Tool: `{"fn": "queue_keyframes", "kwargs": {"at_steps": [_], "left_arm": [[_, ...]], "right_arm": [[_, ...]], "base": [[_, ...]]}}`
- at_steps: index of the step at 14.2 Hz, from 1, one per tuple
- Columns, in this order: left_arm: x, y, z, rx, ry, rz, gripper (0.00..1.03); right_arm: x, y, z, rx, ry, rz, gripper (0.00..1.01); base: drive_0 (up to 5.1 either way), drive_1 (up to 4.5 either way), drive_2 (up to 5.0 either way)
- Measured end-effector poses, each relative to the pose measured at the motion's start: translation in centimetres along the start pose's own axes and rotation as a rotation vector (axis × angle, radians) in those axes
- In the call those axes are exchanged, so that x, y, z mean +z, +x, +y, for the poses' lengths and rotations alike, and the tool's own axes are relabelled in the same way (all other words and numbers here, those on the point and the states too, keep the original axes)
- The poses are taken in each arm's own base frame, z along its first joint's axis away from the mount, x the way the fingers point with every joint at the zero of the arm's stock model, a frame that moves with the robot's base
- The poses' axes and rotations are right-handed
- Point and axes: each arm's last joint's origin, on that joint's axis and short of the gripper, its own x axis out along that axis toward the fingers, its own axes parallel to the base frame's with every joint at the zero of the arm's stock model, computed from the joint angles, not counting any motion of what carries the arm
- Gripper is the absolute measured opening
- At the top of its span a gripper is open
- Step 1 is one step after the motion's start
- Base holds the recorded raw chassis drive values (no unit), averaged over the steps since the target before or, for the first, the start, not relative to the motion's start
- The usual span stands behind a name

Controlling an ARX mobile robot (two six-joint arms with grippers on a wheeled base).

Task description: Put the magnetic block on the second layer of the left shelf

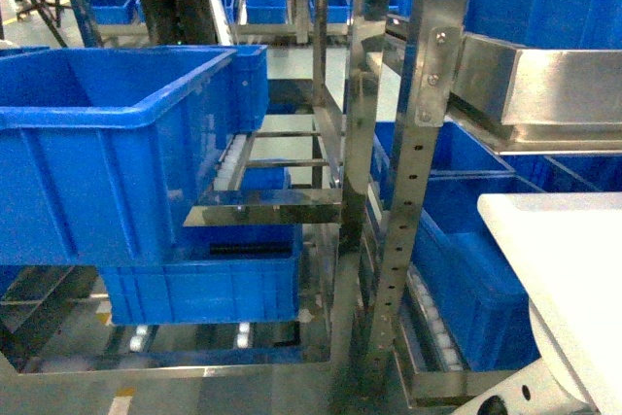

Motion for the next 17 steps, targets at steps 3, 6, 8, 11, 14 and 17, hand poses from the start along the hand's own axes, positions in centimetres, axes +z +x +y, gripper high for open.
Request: {"fn": "queue_keyframes", "kwargs": {"at_steps": [3,6,8,11,14,17], "left_arm": [[-0.04,0.01,0.01,0.001,0.0,0.004,0.98],[0.02,0.01,0.01,0.0,0.0,-0.002,0.98],[0.0,0.01,0.02,0.003,0.0,0.0,0.98],[0.02,0.01,0.02,0.002,0.0,-0.002,0.98],[0.03,0.01,0.01,0.002,0.0,-0.003,0.98],[0.05,0.01,0.02,0.002,0.0,-0.005,0.98]], "right_arm": [[-0.01,-0.01,-0.07,-0.004,0.001,0.0,0.33],[0.01,-0.05,-0.07,-0.004,0.001,-0.002,0.33],[-0.04,-0.02,-0.07,-0.004,0.002,0.002,0.33],[0.01,-0.04,-0.07,-0.004,0.001,-0.002,0.33],[0.01,-0.04,-0.07,-0.004,0.001,-0.002,0.33],[-0.01,-0.03,-0.07,-0.005,0.001,0.0,0.33]], "base": [[-4.8,3.62,0.9],[-5.0,3.13,1.3],[-5.3,2.14,2.1],[-5.3,2.14,2.1],[-5.0,2.48,2.5],[-5.0,2.48,2.5]]}}
